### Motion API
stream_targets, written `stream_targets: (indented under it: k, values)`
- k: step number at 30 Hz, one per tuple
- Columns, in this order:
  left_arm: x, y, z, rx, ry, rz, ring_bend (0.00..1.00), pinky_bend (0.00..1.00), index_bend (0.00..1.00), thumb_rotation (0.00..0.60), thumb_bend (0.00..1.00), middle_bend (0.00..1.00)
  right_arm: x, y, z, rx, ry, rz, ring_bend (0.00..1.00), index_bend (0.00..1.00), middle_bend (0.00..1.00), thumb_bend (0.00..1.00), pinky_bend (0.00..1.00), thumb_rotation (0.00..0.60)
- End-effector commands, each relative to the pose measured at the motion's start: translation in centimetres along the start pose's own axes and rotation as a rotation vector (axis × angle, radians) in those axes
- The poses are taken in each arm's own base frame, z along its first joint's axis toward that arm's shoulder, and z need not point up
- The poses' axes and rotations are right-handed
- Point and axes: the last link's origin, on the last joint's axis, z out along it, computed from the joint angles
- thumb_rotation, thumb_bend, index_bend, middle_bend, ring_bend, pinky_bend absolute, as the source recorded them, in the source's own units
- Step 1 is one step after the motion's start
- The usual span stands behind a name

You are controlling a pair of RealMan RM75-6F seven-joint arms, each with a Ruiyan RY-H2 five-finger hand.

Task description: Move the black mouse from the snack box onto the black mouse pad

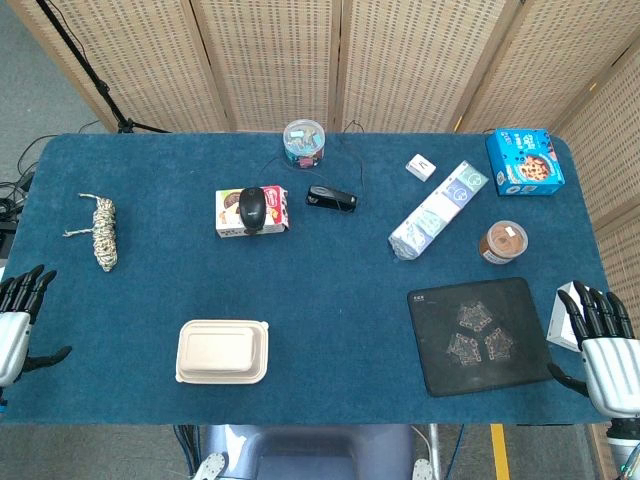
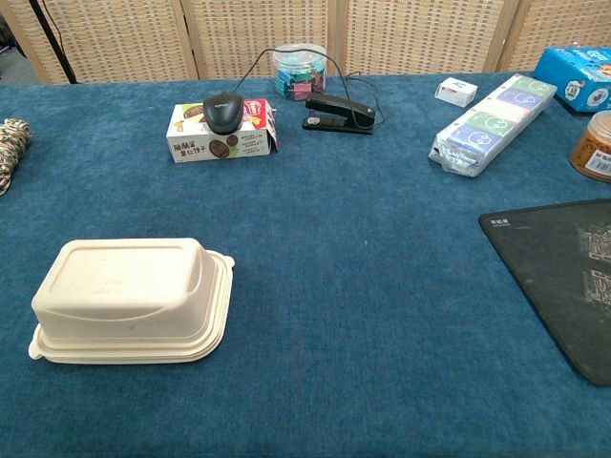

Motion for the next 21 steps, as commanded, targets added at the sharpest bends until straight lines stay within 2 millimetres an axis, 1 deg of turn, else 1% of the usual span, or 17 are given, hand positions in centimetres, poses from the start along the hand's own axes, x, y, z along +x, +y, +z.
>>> stream_targets:
  k: [1,8,12,15,18,19,21]
  values:
    - [0.0,0.0,0.0,-0.004,-0.001,-0.002,0.0,0.0,0.0,0.6,0.1,0.0,-0.1,-0.1,0.0,0.001,-0.005,-0.001,0.0,0.0,0.0,0.0,0.0,0.6]
    - [-0.2,0.3,0.3,-0.047,-0.02,-0.004,0.0,0.0,0.0,0.6,0.1,0.0,-0.3,0.0,-0.1,-0.003,-0.022,0.003,0.0,0.0,0.0,0.0,0.0,0.6]
    - [-0.2,0.8,1.1,-0.107,-0.012,0.0,0.0,0.0,0.0,0.6,0.1,0.0,-0.2,0.1,0.0,-0.01,-0.019,0.01,0.0,0.0,0.0,0.0,0.0,0.6]
    - [-0.1,1.3,2.8,-0.165,0.001,0.023,0.0,0.0,0.0,0.6,0.1,0.0,-0.3,0.3,0.2,-0.026,-0.021,0.009,0.0,0.0,0.0,0.0,0.0,0.6]
    - [-0.1,2.4,5.4,-0.255,0.0,0.082,0.0,0.0,0.0,0.6,0.1,0.0,-0.5,0.7,0.4,-0.045,-0.029,0.007,0.0,0.0,0.0,0.0,0.0,0.6]
    - [-0.2,3.0,6.7,-0.308,-0.007,0.115,0.0,0.0,0.0,0.6,0.11,0.0,-0.5,0.8,0.5,-0.052,-0.031,0.007,0.0,0.0,0.0,0.0,0.0,0.6]
    - [-0.3,3.9,8.5,-0.38,-0.011,0.165,0.0,0.0,0.0,0.6,0.11,0.0,-0.5,0.9,0.6,-0.061,-0.031,0.007,0.0,0.0,0.0,0.0,0.0,0.6]
